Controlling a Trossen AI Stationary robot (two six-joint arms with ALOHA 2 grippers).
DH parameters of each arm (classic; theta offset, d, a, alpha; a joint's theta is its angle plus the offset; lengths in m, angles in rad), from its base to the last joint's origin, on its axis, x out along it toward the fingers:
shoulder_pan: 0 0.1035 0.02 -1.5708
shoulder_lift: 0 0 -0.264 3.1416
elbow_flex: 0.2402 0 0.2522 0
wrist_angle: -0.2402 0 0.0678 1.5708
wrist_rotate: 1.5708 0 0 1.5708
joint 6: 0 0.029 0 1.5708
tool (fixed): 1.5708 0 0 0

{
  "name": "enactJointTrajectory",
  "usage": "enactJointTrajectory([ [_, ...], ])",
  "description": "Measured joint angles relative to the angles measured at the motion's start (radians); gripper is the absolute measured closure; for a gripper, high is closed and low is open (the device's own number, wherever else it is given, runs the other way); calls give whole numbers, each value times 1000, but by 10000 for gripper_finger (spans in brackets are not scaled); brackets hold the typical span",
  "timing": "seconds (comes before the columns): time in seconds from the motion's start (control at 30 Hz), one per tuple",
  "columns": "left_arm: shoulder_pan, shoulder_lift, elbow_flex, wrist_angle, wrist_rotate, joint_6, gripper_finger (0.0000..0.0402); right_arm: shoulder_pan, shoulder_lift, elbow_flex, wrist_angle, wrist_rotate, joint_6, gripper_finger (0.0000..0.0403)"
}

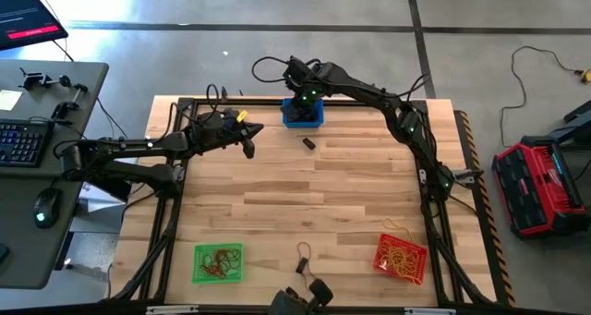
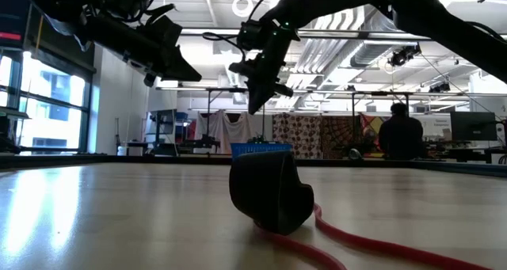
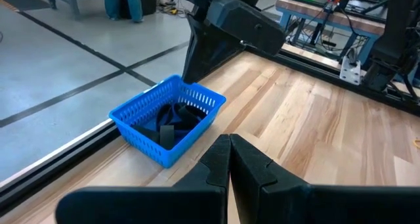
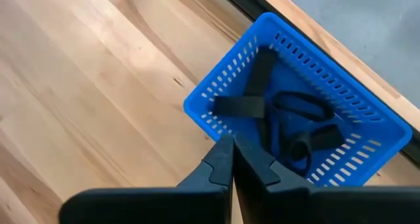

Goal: Sort rubber bands into baskets
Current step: Put the black rubber band into the blue basket

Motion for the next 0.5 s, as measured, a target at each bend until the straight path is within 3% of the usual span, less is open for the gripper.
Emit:
enactJointTrajectory([
  [0.5, 0, 0, 0, 0, 3, -2, 401, 66, 5, -1, 38, -1, 113, 403],
])
